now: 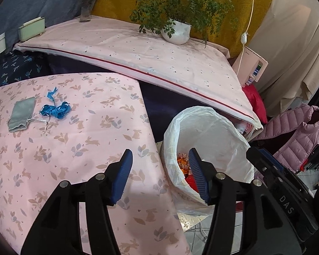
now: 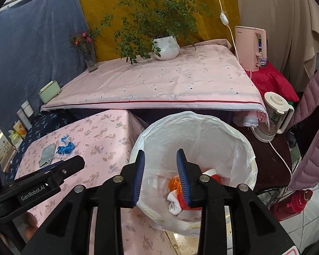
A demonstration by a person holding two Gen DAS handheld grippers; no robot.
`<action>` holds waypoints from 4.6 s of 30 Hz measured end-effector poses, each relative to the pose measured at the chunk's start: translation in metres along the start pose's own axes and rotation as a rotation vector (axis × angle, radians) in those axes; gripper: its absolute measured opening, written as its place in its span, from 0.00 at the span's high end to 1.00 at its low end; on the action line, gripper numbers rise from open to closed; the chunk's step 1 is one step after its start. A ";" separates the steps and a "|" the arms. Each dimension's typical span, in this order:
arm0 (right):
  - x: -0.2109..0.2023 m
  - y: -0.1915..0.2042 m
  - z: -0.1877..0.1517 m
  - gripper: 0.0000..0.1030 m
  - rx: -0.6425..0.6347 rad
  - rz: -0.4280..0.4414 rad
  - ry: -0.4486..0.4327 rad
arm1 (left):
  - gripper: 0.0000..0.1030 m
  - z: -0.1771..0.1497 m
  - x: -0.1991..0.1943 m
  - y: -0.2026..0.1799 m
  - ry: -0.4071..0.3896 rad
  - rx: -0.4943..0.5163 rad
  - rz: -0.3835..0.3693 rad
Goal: Collect trash
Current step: 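Move both tools back over the table toward the grey pouch and blue ribbon, then grasp the blue ribbon with the right tool while the left tool grasps the grey pouch, then carry the ribbon and pouch over the bin and open both tools to drop them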
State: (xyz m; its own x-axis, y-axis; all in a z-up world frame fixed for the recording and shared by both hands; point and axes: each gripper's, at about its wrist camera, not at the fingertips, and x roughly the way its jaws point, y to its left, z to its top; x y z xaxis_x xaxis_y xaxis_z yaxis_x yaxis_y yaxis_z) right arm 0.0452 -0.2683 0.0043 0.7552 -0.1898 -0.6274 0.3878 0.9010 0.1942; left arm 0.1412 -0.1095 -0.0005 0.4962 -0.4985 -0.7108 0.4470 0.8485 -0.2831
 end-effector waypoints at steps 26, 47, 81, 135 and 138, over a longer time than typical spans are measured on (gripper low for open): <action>0.022 0.129 -0.009 0.67 -0.171 0.137 0.064 | 0.36 -0.002 -0.029 0.132 -0.044 -0.198 0.140; 0.127 0.241 -0.013 0.66 -0.222 0.235 0.193 | 0.21 0.020 -0.008 0.285 -0.035 -0.362 0.319; 0.176 0.226 -0.018 0.88 -0.135 0.236 0.257 | 0.97 0.025 0.037 0.258 0.040 -0.276 0.217; -0.013 -0.061 0.017 0.88 0.147 -0.004 -0.002 | 0.68 0.024 -0.006 -0.082 -0.039 0.139 -0.033; -0.011 -0.056 0.017 0.88 0.138 0.001 -0.001 | 0.68 0.023 -0.006 -0.077 -0.039 0.133 -0.020</action>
State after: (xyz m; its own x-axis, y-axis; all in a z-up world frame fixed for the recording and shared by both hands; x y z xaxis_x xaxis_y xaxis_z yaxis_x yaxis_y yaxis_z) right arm 0.0239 -0.3235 0.0135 0.7560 -0.1895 -0.6266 0.4563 0.8389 0.2968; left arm 0.1214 -0.1759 0.0403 0.5137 -0.5241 -0.6793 0.5504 0.8087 -0.2076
